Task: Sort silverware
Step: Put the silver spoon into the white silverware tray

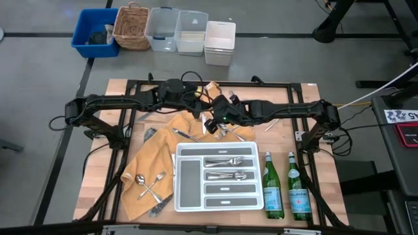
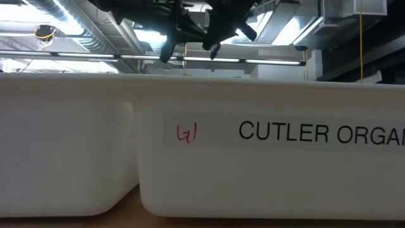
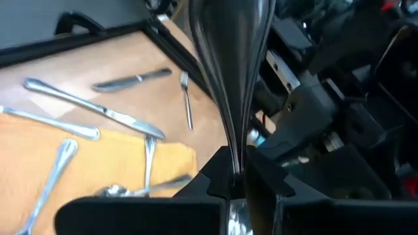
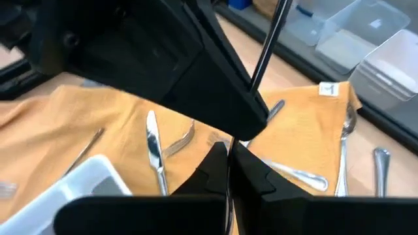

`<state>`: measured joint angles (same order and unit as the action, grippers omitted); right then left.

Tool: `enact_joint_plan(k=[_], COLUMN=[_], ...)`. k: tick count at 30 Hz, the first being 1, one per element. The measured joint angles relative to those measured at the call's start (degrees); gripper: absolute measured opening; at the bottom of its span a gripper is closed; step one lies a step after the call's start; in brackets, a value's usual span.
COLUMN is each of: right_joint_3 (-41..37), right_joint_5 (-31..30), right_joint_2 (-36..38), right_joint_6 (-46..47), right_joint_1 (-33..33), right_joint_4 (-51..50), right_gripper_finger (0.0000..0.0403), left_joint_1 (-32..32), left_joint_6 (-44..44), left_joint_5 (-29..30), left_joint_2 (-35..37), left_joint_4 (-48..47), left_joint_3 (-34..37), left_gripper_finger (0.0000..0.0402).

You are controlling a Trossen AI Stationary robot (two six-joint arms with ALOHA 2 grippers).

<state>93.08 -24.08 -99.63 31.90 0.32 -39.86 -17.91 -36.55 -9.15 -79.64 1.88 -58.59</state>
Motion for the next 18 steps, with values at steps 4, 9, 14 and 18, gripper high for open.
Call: enact_joint_plan(k=[4, 9, 14, 18], right_joint_3=[0.1, 0.2, -0.1, -0.1], right_joint_5=[3.4, 8.0, 13.1, 13.4], right_joint_2=[0.0, 0.0, -0.1, 0.0], right_joint_6=[-0.7, -1.3, -2.1, -2.2], right_joint_1=[0.1, 0.1, 0.1, 0.1], right_joint_4=[-2.1, -3.4, -7.0, -12.7], right_gripper_finger=[0.0003, 0.0002, 0.0002, 0.0001], left_joint_1=[0.0, -0.1, -0.2, -0.1], left_joint_6=[2.7, 6.1, 14.2, 19.1], left_joint_5=[-3.9, -9.5, -12.1, -13.7], left_joint_2=[-0.1, -0.1, 0.0, 0.0], left_joint_4=[-1.5, -4.1, -12.6, -21.4], left_joint_3=[0.0, 0.0, 0.0, 0.0], left_gripper_finger=[0.0018, 0.0018, 0.0017, 0.0017])
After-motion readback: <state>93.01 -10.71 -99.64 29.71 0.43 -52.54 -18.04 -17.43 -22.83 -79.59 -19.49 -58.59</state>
